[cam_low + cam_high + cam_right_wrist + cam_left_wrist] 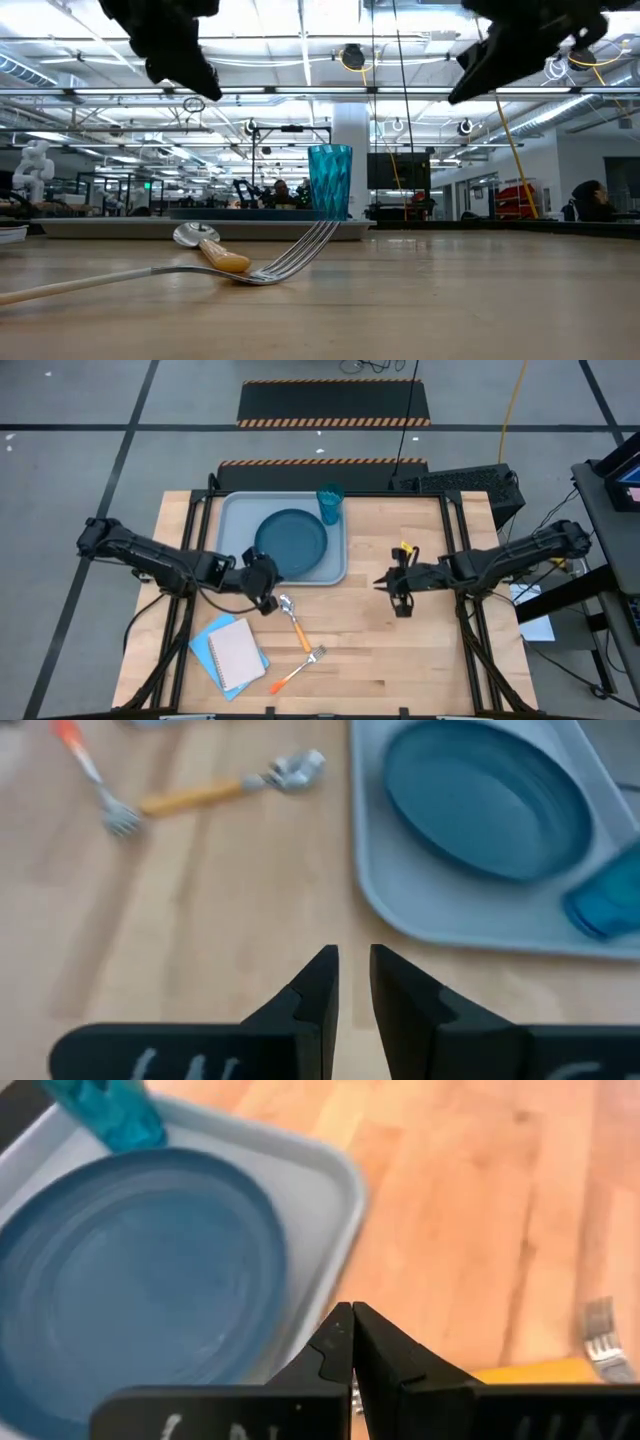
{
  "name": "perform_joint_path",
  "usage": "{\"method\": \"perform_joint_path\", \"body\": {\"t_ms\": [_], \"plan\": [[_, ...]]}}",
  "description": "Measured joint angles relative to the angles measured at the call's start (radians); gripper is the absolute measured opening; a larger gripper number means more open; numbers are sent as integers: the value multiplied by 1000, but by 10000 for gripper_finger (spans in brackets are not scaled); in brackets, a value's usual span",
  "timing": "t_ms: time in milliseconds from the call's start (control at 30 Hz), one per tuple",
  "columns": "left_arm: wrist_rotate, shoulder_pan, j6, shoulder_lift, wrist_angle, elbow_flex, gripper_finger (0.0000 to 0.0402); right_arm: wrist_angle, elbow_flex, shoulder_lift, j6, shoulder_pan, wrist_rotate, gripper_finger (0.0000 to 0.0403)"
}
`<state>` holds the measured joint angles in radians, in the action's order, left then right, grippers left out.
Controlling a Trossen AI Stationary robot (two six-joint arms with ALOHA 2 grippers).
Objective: Pick and place plate/cup/fork/spoon on tray
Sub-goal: Put the yellow spoon on the light blue tray to the left of the blue plate
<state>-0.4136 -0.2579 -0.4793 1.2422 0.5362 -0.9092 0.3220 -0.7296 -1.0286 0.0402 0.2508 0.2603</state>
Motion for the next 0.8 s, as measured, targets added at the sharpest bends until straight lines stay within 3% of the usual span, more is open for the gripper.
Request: {"method": "perform_joint_path", "body": {"t_ms": [367,600,800], "plan": [[79,-81,-226,122,-64,-1,3,-179,1,-36,72,180,34,54],[206,-139,-360,267,-142,0,5,-284,0,-91,105,195,54,54],[212,-141,-406,343,-287,0,6,-300,1,-142,115,217,52,54]]}}
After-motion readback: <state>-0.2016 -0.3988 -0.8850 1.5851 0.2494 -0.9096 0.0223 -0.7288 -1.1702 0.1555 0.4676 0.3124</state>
